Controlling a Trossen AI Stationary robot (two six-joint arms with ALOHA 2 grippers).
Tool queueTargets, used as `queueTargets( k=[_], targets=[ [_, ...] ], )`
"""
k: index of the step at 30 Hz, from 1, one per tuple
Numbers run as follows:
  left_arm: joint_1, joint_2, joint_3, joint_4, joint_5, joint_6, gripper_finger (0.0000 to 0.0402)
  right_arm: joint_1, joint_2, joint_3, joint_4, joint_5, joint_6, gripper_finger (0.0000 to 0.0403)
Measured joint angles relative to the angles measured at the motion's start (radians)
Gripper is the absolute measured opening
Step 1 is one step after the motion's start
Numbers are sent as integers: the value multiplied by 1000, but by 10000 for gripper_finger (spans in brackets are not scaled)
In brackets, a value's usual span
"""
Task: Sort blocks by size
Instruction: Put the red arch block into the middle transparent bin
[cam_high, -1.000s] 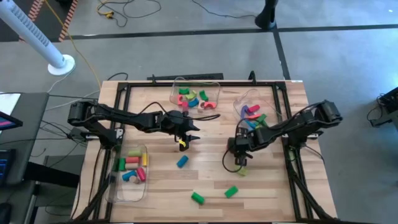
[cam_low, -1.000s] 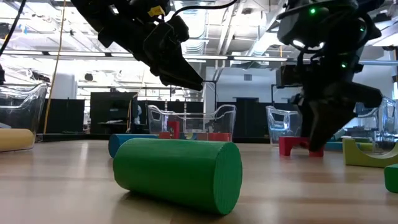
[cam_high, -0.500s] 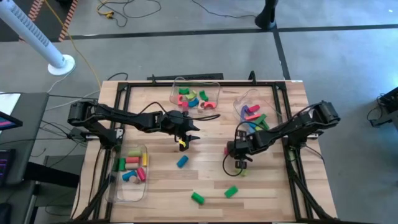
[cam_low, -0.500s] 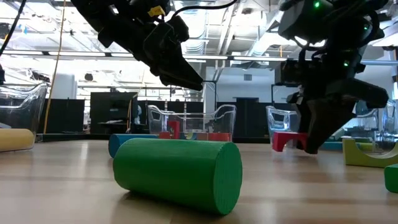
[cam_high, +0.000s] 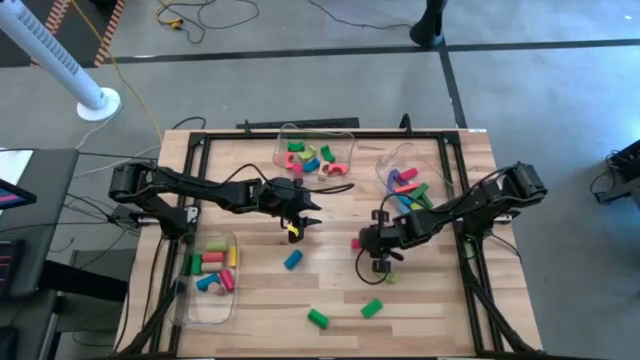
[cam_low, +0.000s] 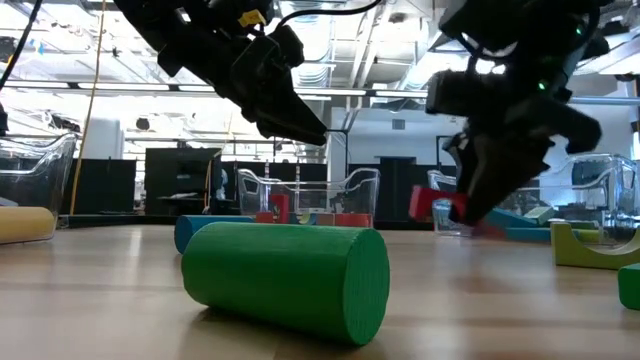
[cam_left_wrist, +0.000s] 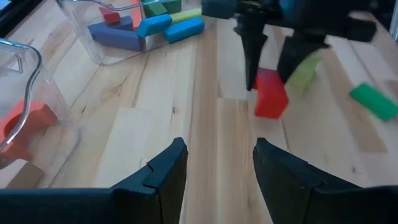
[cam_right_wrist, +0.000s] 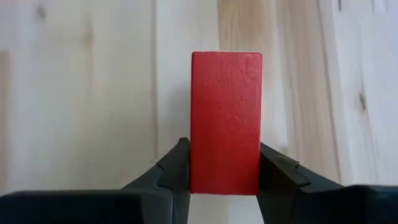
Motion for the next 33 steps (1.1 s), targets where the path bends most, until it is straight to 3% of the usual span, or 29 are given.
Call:
queueTargets(
  k=[11,18,33],
  targets=[
    [-5,0,0,-24,5,-114,176,18,-1,109,17,3,-123,162],
    [-2,0,0,37,-48,-101,176,16,-1,188,63,6,-201,162],
    [-80,0,0,168,-4,-9,177,-60,-2,244,41,15,-200,162]
  ],
)
